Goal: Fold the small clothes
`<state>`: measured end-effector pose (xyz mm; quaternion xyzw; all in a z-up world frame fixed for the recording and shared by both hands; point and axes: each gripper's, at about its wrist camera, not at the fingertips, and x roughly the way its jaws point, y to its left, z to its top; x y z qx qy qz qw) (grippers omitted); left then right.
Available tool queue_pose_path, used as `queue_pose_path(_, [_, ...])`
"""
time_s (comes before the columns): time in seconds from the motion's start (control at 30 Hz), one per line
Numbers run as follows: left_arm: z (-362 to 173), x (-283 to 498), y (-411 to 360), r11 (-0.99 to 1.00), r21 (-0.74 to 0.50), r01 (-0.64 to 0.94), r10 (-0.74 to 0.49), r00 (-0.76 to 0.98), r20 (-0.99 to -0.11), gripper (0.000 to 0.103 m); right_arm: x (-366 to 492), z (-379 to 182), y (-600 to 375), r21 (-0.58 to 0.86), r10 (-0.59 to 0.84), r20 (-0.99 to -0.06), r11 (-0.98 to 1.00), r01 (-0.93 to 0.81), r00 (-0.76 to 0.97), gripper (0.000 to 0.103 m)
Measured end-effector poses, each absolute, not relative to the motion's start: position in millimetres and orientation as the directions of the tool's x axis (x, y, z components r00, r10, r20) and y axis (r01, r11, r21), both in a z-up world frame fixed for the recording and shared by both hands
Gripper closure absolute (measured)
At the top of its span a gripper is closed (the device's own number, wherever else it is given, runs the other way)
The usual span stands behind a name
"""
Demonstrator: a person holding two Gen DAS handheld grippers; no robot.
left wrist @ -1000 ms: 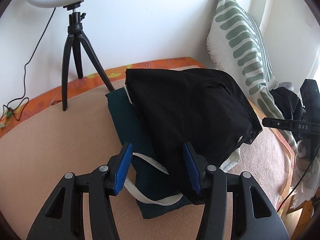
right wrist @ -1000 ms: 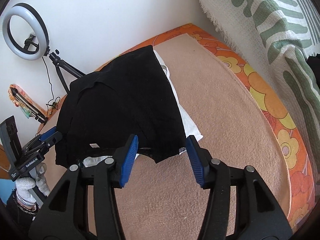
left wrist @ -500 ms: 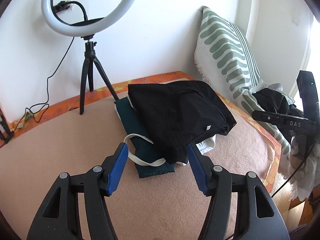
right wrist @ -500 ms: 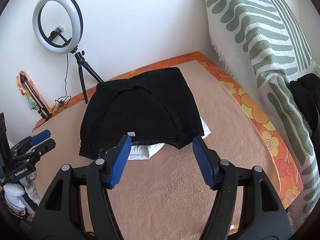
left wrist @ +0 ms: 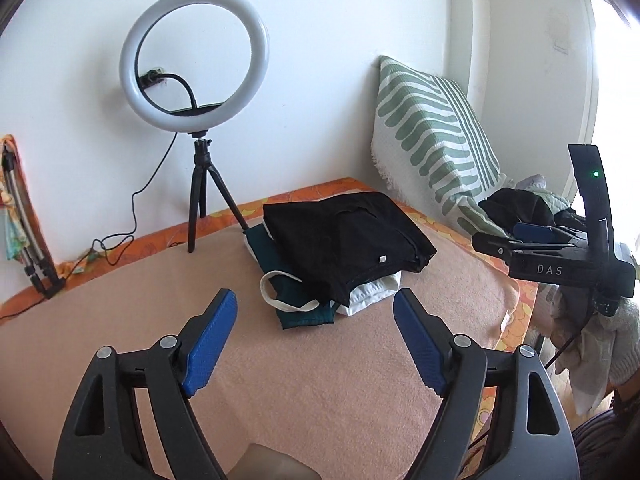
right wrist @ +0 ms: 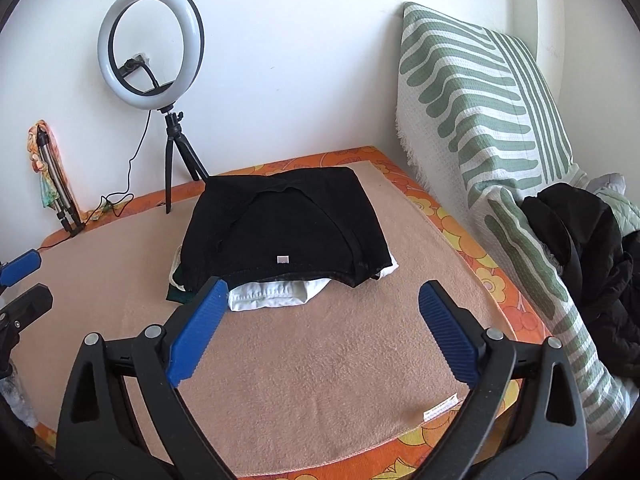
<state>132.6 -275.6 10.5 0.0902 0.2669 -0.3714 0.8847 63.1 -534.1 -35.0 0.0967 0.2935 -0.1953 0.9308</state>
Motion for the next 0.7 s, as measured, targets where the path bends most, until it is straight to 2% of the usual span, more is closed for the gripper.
queue_pose_path(0.23, [13.1,107.6,-249.9,0.713,-0.032,0.7,-0.602,0.588,-0.54,0.018,36.2,-26.3,-497.3,0.026,-0.389,-0.523,0.882,0.471,0.758,0.0])
queue_pose_path(0.37, [12.4,95.6,-239.8,0.726,-0.01,0.688,-0.587,0.612,-0.531,0.001,25.7,-23.7,-480.6,0.031,-0.401,-0.481,0.881,0.472,0.78,0.0])
queue_pose_path(0.57, [8.1,90.3,-226.5,0.731,-0.073,0.679,-0.609,0.6,-0.519,0.001,20.5,-22.2,-472.6,0.056,-0.394,-0.455,0.882,0.467,0.799,0.0])
queue_pose_path(0.7, [1.1,89.8,-223.4,0.737,-0.066,0.673,-0.597,0.603,-0.529,0.001,21.4,-24.2,-470.6,0.06,-0.397,-0.45,0.88,0.471,0.8,0.0])
